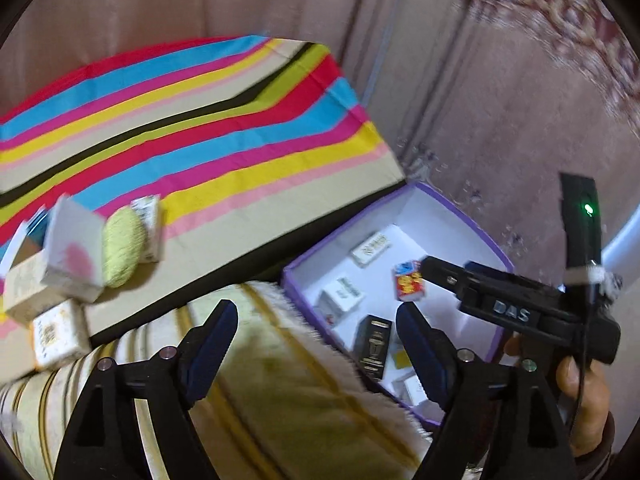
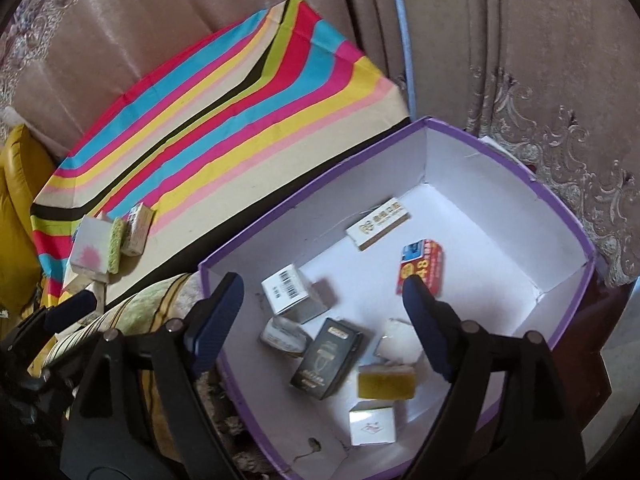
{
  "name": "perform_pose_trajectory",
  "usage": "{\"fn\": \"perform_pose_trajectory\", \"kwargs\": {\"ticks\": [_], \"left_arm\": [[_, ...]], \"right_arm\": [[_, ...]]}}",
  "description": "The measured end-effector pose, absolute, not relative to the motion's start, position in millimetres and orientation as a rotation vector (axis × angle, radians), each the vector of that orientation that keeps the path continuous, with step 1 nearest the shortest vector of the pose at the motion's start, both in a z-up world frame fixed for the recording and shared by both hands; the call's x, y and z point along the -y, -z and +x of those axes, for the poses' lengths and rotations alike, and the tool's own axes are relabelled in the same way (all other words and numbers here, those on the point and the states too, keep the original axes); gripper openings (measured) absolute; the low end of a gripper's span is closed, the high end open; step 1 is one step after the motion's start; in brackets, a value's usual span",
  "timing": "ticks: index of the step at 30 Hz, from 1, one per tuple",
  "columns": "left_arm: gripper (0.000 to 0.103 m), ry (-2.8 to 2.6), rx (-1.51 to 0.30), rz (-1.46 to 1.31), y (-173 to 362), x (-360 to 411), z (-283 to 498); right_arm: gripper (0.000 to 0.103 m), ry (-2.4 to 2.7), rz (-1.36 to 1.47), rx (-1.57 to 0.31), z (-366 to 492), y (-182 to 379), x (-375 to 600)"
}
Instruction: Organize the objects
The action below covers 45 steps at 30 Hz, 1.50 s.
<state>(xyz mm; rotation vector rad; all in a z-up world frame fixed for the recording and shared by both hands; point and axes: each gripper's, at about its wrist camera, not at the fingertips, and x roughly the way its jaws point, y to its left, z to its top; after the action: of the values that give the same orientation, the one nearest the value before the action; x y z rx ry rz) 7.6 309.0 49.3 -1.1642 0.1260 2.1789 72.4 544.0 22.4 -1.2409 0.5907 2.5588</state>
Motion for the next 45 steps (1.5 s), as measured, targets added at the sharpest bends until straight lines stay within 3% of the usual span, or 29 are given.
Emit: {"fn": "perform_pose_trajectory", "kwargs": {"ticks": [17,29,41,45], "left_arm": [[0.083,-2.386,0.138,-1.215,-52.5,-160.6,-15.4],[0.084,-2.450,0.312,-1.362,-29.6,-110.0,-31.7],[0.091,-2.469,0.152,-1.540,-5.4,-121.6,-70.9],[0.091,-2.456,0.109,-1.606,7.5,-128.7,-85.0]], "right_arm": [[0.084,-2.694,-1.398,-0.461,47.3,-23.9,-466.1],[0.084,-2.757,-1.480,-0.365,31.9,-25.8,-424.3],[0.084,-2.822,-1.538,-0.329,11.1,-29.5,-391.3],[0.084,-2.852,-1.595,-0.443,0.9,-28.3,-382.3]]}}
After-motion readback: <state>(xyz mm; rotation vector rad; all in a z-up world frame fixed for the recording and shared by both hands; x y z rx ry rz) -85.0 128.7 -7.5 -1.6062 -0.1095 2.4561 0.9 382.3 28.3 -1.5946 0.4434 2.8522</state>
